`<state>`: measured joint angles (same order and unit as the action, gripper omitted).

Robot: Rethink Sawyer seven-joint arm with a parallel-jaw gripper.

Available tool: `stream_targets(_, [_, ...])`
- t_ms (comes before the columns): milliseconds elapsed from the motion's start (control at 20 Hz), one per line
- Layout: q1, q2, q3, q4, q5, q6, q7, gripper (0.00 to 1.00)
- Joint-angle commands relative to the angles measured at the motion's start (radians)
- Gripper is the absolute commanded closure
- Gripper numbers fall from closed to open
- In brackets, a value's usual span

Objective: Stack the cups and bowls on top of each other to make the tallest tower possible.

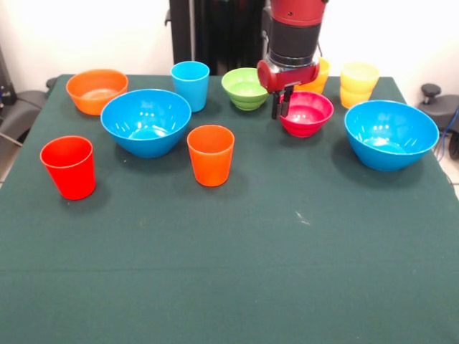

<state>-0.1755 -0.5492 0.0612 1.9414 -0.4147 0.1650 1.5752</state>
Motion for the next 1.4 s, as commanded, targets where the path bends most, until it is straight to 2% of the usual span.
stream_targets(50, [-0.02,0.028,0.087,-0.057,-0.052,-0.024,0.049,1.0])
stream_targets(200, [-0.033,0.013,0.107,-0.061,-0.041,0.003,0.042,1.0])
stream_targets(450, [-0.045,-0.057,0.132,-0.053,-0.008,0.066,0.037,1.0])
stream_targets(950, [-0.042,-0.105,0.126,-0.051,-0.011,0.079,0.037,1.0])
stream_targets(1150, [-0.032,-0.11,0.11,-0.059,-0.02,0.065,0.043,1.0])
stream_targets(1400, [-0.026,-0.074,0.093,-0.09,-0.03,0.041,0.05,1.0])
